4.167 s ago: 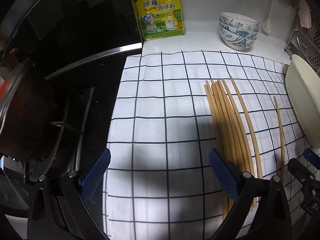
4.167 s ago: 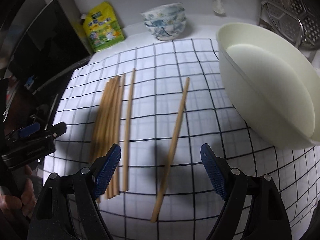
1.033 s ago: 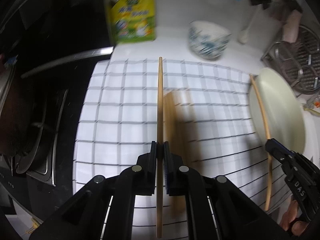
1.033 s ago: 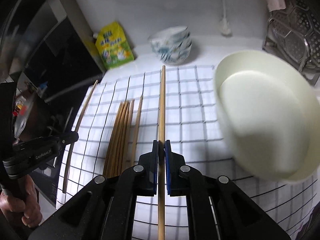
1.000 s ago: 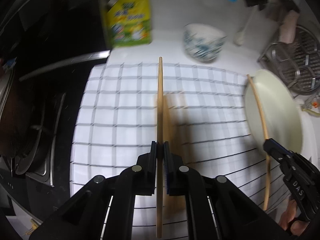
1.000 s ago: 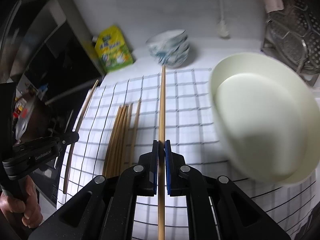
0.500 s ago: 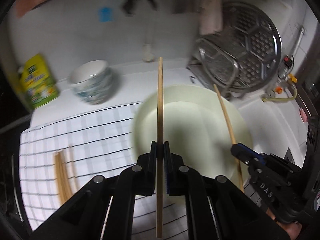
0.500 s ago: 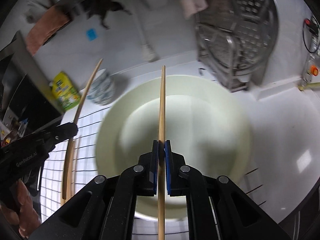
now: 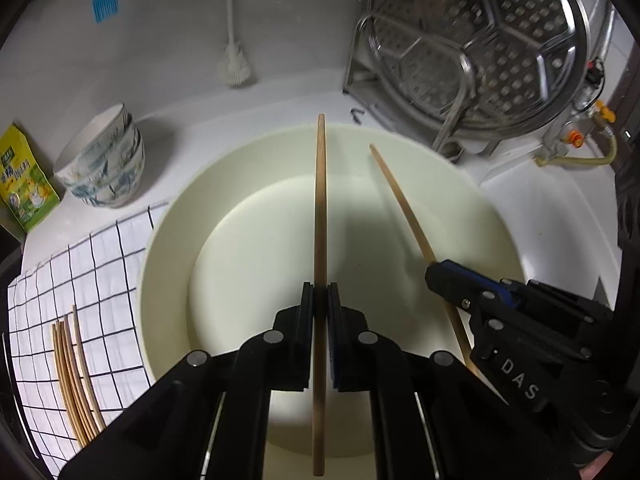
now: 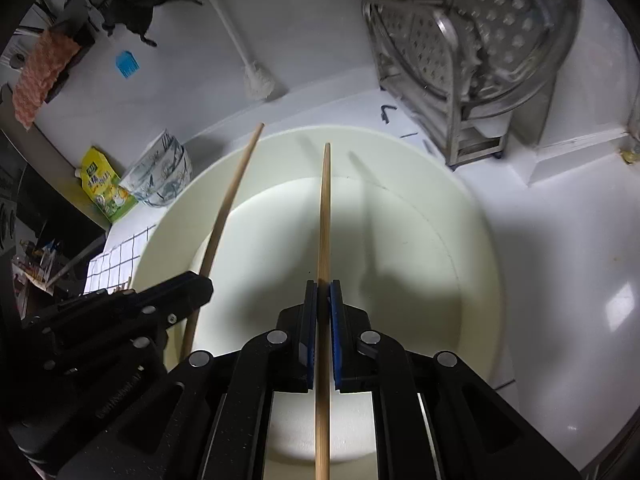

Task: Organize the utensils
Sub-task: 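Carry the held chopsticks in both tools over the white basin, then open both tools to drop the chopsticks into the white basin, then move both open tools back over the chopsticks on the grid cloth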

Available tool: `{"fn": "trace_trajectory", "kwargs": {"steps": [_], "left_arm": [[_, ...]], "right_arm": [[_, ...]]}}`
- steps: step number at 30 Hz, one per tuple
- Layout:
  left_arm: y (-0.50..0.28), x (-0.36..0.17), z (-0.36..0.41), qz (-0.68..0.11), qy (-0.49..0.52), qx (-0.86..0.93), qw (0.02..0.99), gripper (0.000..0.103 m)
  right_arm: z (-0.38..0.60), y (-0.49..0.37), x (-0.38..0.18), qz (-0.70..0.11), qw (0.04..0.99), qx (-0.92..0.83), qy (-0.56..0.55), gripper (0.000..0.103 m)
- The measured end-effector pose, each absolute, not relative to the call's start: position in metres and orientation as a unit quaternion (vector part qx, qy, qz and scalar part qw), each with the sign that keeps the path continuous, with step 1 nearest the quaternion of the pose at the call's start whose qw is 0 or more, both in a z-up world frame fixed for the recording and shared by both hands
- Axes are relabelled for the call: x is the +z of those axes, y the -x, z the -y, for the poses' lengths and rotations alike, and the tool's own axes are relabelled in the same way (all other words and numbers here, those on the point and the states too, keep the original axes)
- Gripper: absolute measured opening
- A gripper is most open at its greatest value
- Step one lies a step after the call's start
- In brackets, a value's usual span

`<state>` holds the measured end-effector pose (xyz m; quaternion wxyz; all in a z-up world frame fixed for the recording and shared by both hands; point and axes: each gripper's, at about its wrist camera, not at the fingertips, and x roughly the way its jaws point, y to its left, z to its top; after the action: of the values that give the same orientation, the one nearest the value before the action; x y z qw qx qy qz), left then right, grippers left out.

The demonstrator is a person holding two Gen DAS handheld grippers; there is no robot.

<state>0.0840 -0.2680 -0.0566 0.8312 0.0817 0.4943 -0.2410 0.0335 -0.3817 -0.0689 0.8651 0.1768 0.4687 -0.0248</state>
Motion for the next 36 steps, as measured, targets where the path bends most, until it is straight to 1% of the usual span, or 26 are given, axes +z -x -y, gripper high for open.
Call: {"fn": "trace_trajectory", "kwargs": {"steps": [5,11,12,13,14,15,16,17,18,26,30,36], "left_arm": [[-0.09,-0.074,0.267,-0.513,-0.086,-0.231,0.822,0.008],[-0.092,-0.079,0.261,-0.524,-0.086,-0.217,0.819,0.008],[-0.092,-0.079,0.26,-0.526,-0.086,-0.214,0.818,0.008],[-0.092,-0.077,0.258,-0.528,-0.085,-0.208,0.819,0.012],[-0.093,-0.076,0.257,-0.527,-0.085,-0.204,0.82,0.017],[-0.093,-0.075,0.255,-0.526,-0.084,-0.201,0.822,0.031],[-0.092,-0.072,0.251,-0.523,-0.082,-0.194,0.826,0.053],[-0.092,-0.07,0.248,-0.519,-0.079,-0.19,0.83,0.06],[-0.09,-0.066,0.243,-0.511,-0.073,-0.186,0.836,0.063],[-0.08,-0.049,0.216,-0.498,-0.072,-0.171,0.847,0.063],[-0.072,-0.041,0.204,-0.495,-0.077,-0.175,0.848,0.065],[-0.06,-0.028,0.18,-0.491,-0.078,-0.18,0.849,0.068]], "right_arm": [[0.383,-0.043,-0.081,-0.483,0.855,-0.02,-0.186,0.006],[0.383,-0.047,-0.086,-0.491,0.853,-0.024,-0.175,0.006],[0.382,-0.047,-0.086,-0.491,0.853,-0.025,-0.174,0.008],[0.383,-0.046,-0.084,-0.488,0.854,-0.027,-0.175,0.013],[0.382,-0.045,-0.081,-0.484,0.857,-0.03,-0.174,0.023],[0.382,-0.043,-0.079,-0.48,0.86,-0.032,-0.172,0.024],[0.381,-0.041,-0.077,-0.477,0.862,-0.034,-0.169,0.024],[0.381,-0.039,-0.074,-0.475,0.864,-0.035,-0.166,0.024],[0.38,-0.037,-0.072,-0.473,0.865,-0.036,-0.165,0.024],[0.367,-0.017,-0.062,-0.471,0.866,-0.038,-0.163,0.024],[0.358,-0.009,-0.056,-0.469,0.866,-0.039,-0.166,0.024],[0.341,0.002,-0.041,-0.46,0.871,-0.042,-0.167,0.027]]}}
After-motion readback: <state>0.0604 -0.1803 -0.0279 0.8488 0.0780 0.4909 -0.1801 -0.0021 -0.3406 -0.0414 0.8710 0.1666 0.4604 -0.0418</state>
